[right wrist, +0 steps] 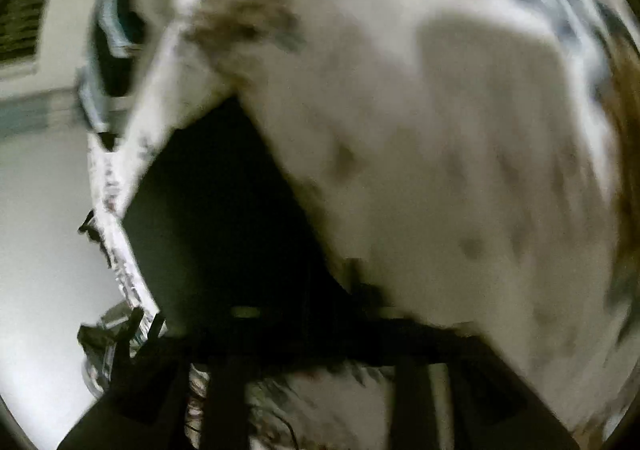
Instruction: Fold small clothes
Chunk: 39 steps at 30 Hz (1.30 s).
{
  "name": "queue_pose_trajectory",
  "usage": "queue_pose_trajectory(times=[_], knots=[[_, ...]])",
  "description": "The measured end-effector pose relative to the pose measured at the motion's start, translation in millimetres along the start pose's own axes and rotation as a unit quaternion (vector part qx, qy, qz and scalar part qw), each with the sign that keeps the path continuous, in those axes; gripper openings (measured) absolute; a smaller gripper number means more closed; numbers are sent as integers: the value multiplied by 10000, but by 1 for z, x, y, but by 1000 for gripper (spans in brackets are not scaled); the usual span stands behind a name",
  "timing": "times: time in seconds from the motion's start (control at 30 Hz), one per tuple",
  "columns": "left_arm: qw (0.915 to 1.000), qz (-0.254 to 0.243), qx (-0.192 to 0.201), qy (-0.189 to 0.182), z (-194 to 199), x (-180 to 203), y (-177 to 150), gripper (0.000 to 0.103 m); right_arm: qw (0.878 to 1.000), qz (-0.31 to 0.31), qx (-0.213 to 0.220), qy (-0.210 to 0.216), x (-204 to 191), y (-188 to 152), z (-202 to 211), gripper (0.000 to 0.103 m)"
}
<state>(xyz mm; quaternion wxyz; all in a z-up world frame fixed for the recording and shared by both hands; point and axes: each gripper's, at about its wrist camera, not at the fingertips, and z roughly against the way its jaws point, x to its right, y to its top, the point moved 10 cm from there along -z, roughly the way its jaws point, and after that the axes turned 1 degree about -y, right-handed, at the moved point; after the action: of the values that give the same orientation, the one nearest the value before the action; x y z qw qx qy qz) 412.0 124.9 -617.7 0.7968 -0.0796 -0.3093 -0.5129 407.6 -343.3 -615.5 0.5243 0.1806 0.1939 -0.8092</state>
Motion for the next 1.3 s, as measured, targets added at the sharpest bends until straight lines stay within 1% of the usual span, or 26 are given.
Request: queue_pose_trajectory(times=[0.07,0.13,0.2,0.27,0.3,0.33,0.37,0.4,0.43,0.5,0.53,0.6,0.63,0.67,0.7,0.73,0.8,0.83,0.87,0.93,1.03,1.13,1.2,1.23,1.27,1.3], knots=[[10000,-55,16,-8,-15,1,20,65,9994,334,50,-7,-18,26,-13,66],[10000,-73,-27,-51,-34,3,40,65,9987,472,157,-50,-31,57,-39,66],[9998,-96,-123,-147,-55,7,55,65,9989,393,124,204,-37,78,-61,66],[9995,-114,-88,-269,-64,11,63,65,9989,212,-3,424,-47,92,-82,65],[9995,-155,-31,-262,-66,13,66,64,9974,198,56,689,-56,96,-83,54],[9991,-244,63,-352,-66,17,68,41,9973,313,59,663,-58,91,-79,36],[9983,-354,100,-450,-66,22,67,24,9973,410,31,611,-62,90,-79,10],[9984,-391,116,-395,-66,22,67,24,9970,540,180,522,-67,93,-74,10],[9981,-372,149,-460,-64,21,67,23,9961,659,431,385,-73,99,-67,10],[9977,-184,134,-638,-64,15,67,22,9954,637,652,281,-74,106,-57,9],[9975,-120,106,-685,-65,13,68,22,9962,596,592,247,-75,108,-61,9],[9970,-60,23,-777,-65,12,69,23,9962,769,396,-58,-70,103,-69,9],[9965,16,-47,-837,-63,11,69,28,9963,801,304,-111,-70,105,-75,10],[9962,73,-100,-863,-62,11,70,34,9971,750,118,-95,-65,102,-76,15],[9961,123,-163,-862,-58,8,69,39,9979,641,-49,-18,-63,102,-78,24],[9957,141,-214,-886,-52,5,65,48,9983,499,-245,182,-59,100,-77,28],[9939,103,-234,-1075,-39,3,55,57,9953,346,-661,623,-49,90,-70,55],[9932,114,-279,-1127,-37,1,49,65,9929,327,-892,713,-41,81,-70,61],[9919,133,-381,-1205,-34,-1,38,66,9891,308,-1195,807,-34,69,-74,64],[9882,120,-638,-1384,-34,-3,17,66,9769,275,-1837,1060,-23,40,-86,64],[9838,20,-919,-1541,-41,-1,-11,66,9599,347,-2293,1576,-31,13,-101,64],[9802,-9,-962,-1729,-50,13,-17,67,9488,407,-2432,1974,-53,-2,-121,65],[9796,-89,-962,-1761,-56,26,-16,67,9483,538,-2404,2001,-65,-4,-130,66],[9802,-156,-872,-1771,-57,32,-13,66,9489,587,-2355,2016,-72,-5,-133,66],[9808,-229,-758,-1780,-56,39,-9,53,9511,641,-2268,1997,-75,-6,-131,60],[9832,-325,-693,-1660,-55,42,-7,37,9549,693,-2182,1891,-77,-6,-131,37]])
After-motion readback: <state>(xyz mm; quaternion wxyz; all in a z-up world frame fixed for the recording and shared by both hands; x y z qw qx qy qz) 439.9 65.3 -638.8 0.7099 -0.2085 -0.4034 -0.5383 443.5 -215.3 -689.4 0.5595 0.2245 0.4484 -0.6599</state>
